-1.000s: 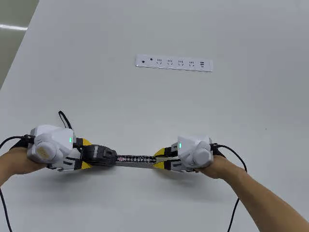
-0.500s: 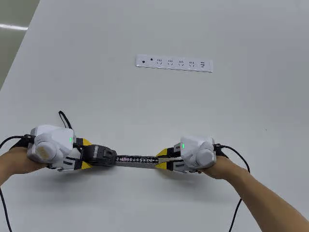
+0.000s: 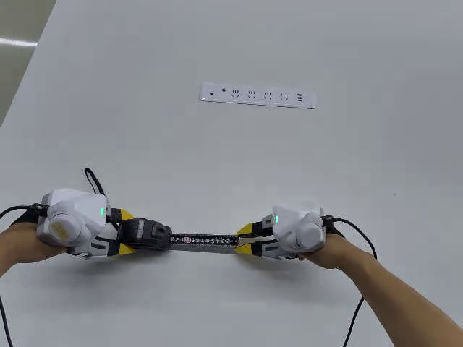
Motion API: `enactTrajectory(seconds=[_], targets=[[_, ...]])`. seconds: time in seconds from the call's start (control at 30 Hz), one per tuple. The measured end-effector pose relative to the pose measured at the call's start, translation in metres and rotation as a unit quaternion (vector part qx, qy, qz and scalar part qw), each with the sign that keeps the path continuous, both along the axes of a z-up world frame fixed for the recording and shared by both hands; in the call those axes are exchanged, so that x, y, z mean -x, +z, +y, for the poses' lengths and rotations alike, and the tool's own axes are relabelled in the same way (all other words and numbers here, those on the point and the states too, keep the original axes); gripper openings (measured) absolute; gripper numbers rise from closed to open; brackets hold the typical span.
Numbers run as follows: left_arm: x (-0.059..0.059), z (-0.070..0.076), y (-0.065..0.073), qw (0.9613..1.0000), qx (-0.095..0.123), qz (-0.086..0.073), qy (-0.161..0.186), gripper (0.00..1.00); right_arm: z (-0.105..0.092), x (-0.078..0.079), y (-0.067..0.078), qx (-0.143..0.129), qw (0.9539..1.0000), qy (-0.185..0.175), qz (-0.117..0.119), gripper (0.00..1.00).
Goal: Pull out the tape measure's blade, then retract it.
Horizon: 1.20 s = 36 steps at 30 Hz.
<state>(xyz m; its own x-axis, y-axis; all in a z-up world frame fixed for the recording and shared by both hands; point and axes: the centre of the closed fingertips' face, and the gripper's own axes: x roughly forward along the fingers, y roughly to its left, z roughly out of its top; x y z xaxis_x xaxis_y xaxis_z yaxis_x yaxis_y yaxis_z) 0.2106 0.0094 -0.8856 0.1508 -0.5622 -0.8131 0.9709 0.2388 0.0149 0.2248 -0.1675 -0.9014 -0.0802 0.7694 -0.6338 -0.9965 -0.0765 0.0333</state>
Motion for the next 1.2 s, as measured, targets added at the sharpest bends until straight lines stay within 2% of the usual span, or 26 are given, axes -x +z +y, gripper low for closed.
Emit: enactTrajectory(seconds=[1.2], targets=[[0.0, -0.001, 0.0, 1.0, 0.0, 0.0, 0.0, 0.27, -0.025, -0.004, -0.002, 0.009, 0.9999, -0.006, 0.0, 0.09]])
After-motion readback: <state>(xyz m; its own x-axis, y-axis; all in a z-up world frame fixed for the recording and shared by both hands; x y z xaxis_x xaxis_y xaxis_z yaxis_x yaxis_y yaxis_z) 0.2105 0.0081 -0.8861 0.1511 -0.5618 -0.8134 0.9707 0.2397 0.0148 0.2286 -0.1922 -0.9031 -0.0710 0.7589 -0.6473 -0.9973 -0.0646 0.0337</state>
